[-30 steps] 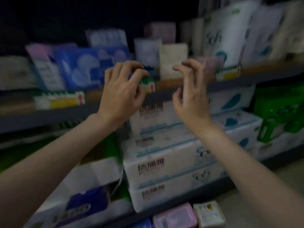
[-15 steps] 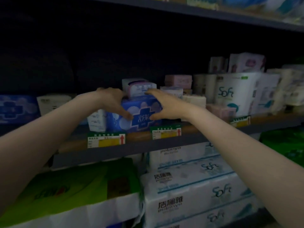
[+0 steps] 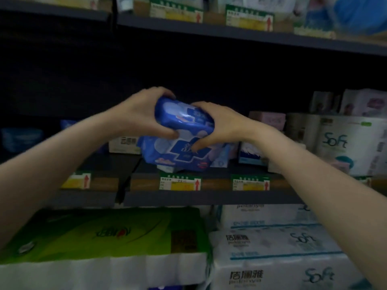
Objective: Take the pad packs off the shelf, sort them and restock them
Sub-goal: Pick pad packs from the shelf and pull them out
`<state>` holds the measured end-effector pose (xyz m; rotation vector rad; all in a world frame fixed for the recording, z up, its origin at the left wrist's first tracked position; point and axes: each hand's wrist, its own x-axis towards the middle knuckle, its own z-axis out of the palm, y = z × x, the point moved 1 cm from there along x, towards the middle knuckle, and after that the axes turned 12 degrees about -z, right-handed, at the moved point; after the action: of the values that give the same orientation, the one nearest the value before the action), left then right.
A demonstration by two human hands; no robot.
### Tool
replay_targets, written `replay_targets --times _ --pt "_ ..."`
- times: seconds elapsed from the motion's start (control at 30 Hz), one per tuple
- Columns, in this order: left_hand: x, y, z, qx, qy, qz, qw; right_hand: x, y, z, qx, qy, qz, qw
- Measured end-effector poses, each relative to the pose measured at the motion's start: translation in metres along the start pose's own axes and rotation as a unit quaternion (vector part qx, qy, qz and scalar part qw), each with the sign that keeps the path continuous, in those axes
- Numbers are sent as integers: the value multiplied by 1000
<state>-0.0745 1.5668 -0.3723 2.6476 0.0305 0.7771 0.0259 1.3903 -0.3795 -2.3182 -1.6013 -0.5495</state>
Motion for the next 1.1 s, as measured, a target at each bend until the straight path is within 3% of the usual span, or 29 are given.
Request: replay_targets --times 0.13,0.2,0.27,0.33,0.43,0.6,0.67,0.8,0.97,1.03,1.1 --pt "-24 -42 -48 -46 35 -139 989 31 -9 9 218 63 20 974" --pt "-32 -60 -59 -49 62 -181 980 41 1 28 240 45 53 968" --pt "-37 -77 -61 -24 90 -211 973 50 9 53 110 -67 73 989" --pt "-42 -88 -61 10 113 -222 968 59 11 70 -6 -143 71 987" --pt "-52 -99 -58 29 128 -221 967 75 8 69 -133 -167 73 974" --pt "-78 -107 -60 75 160 -197 964 101 10 69 -242 -269 87 928" --pt "-89 -109 -63 69 173 -193 963 102 8 76 -265 -272 81 922" --pt "-106 -121 -64 3 185 -193 964 90 -2 77 -226 -239 100 939" --pt "-124 -146 -60 -56 193 -205 958 83 -18 84 -214 -135 142 957" --pt "-133 -153 -66 -80 203 -215 952 83 -32 83 -188 -45 149 970" --pt "-139 -157 -76 -108 213 -225 945 83 -59 69 -112 108 144 977"
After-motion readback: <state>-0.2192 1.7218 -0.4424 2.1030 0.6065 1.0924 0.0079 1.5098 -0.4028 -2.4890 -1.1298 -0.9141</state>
